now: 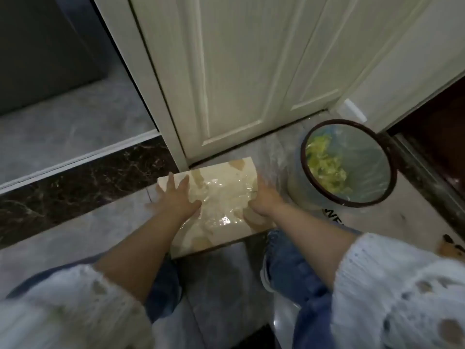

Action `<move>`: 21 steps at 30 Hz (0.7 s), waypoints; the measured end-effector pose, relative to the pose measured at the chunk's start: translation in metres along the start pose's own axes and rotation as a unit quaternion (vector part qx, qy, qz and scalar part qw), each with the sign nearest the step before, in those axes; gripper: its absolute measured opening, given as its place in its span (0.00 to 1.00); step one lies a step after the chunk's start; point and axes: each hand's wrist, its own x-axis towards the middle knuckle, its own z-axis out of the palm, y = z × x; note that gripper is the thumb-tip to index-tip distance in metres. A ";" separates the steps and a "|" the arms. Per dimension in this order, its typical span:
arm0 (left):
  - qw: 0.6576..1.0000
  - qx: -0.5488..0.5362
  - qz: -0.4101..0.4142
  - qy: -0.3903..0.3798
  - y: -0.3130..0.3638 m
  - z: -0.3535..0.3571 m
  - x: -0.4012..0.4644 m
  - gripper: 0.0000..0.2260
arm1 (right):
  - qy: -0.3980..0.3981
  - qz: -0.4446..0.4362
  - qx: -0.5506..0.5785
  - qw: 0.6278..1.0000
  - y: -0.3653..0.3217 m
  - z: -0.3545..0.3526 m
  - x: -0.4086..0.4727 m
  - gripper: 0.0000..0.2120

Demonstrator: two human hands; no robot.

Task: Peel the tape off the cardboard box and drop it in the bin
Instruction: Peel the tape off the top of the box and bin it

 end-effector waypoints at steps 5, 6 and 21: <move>0.993 -0.106 -0.032 -0.043 -0.008 0.019 0.003 0.41 | 0.030 0.034 0.075 0.996 0.002 0.003 0.003 0.44; 0.994 -0.100 -0.025 -0.030 -0.008 0.021 0.002 0.40 | 0.026 0.040 0.075 0.996 0.002 0.003 0.003 0.44; 0.952 -0.287 -0.094 0.052 -0.006 0.020 -0.015 0.38 | 0.114 0.075 0.123 0.983 -0.007 -0.011 -0.014 0.18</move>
